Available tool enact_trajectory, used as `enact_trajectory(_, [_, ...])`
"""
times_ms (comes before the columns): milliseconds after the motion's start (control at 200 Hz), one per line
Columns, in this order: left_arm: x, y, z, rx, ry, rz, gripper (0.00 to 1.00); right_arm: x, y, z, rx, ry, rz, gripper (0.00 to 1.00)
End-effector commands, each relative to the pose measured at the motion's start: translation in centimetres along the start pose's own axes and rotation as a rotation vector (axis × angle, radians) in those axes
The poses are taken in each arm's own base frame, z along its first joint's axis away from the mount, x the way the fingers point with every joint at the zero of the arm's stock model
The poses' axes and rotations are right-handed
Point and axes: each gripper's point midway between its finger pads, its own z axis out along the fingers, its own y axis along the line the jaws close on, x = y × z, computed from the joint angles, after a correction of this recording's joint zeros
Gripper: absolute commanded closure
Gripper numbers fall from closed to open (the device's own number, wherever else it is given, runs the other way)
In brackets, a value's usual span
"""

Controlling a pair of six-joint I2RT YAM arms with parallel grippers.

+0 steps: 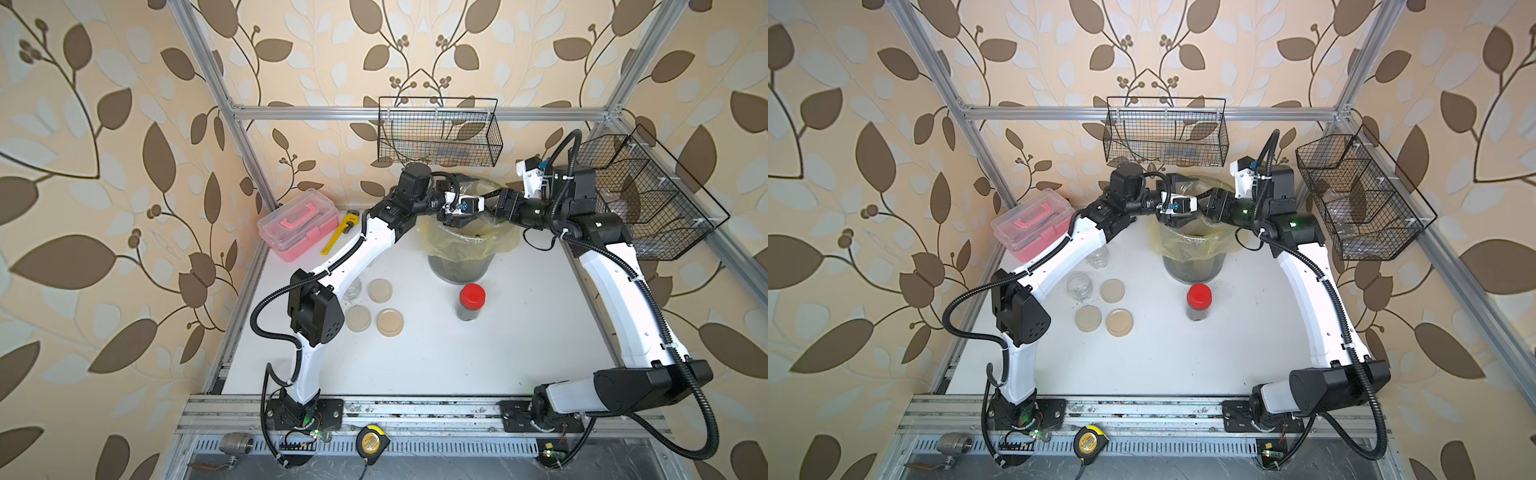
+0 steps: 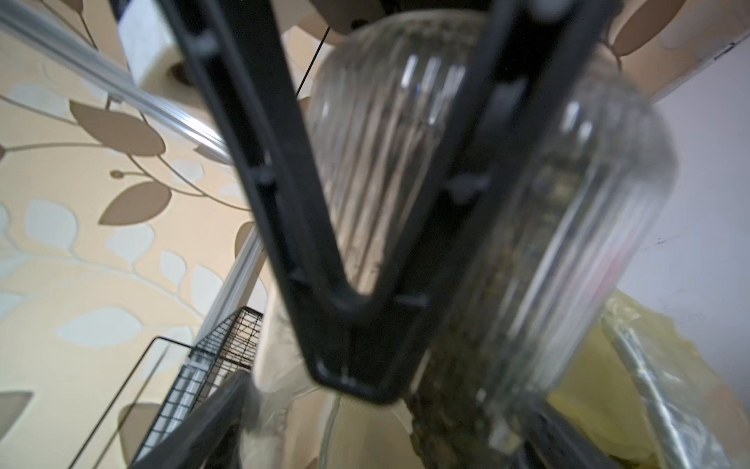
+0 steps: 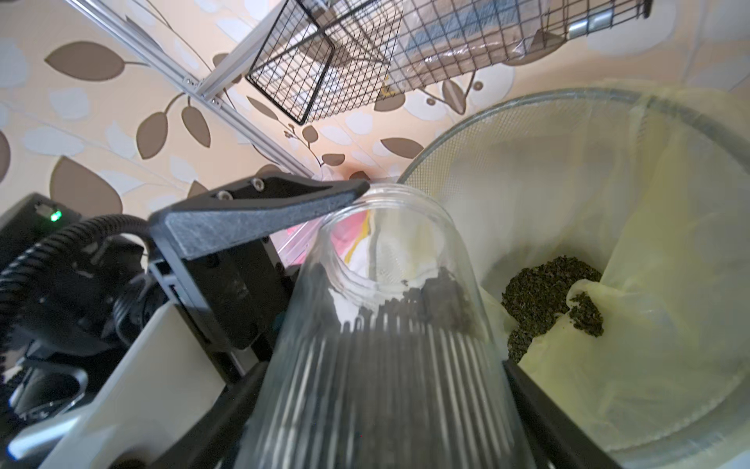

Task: Empty moldy tea leaves from jars
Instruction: Pour the moldy tea leaves from the jar into the trash bin.

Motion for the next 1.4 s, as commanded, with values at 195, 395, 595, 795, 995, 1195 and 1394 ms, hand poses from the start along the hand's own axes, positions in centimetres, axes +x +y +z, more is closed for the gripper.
enact_trajectory(195, [-3.1,5.4,-0.4,-0.227,-0.043,-0.2,0.34,-1.6,3.7,0.0,-0.175,-0.07,0.069,0.87])
enact_trajectory(395, [-3.6,4.6,0.0,-0.208,-0.056,-0.183,0.16,-1.2,2.7,0.6,-0.129,-0.059,0.061,0.95])
enact_trajectory(595, [-3.8,3.9,-0.4,-0.194,-0.053,-0.125,0.01,-1.8,1.1,-0.4,0.0,-0.094,-0.004,0.97])
enact_trajectory(795, [-4.7,2.4,-1.9,-0.175,-0.065,-0.122,0.01,-1.9,-0.1,-0.9,0.08,-0.106,-0.032,0.98])
enact_trajectory(995, [-6.6,1.6,-4.4,-0.179,-0.079,-0.122,0.01,-1.6,-1.3,-0.5,0.13,-0.092,-0.046,0.98])
enact_trajectory(1195, [-7.8,1.5,-7.5,-0.222,-0.063,-0.117,0.01,-2.3,-0.8,-0.4,0.104,-0.122,-0.04,0.97])
enact_trajectory(1394, [-8.9,0.8,-11.5,-0.269,-0.031,-0.155,0.01,-3.0,-0.4,-0.8,0.08,-0.153,-0.046,0.97])
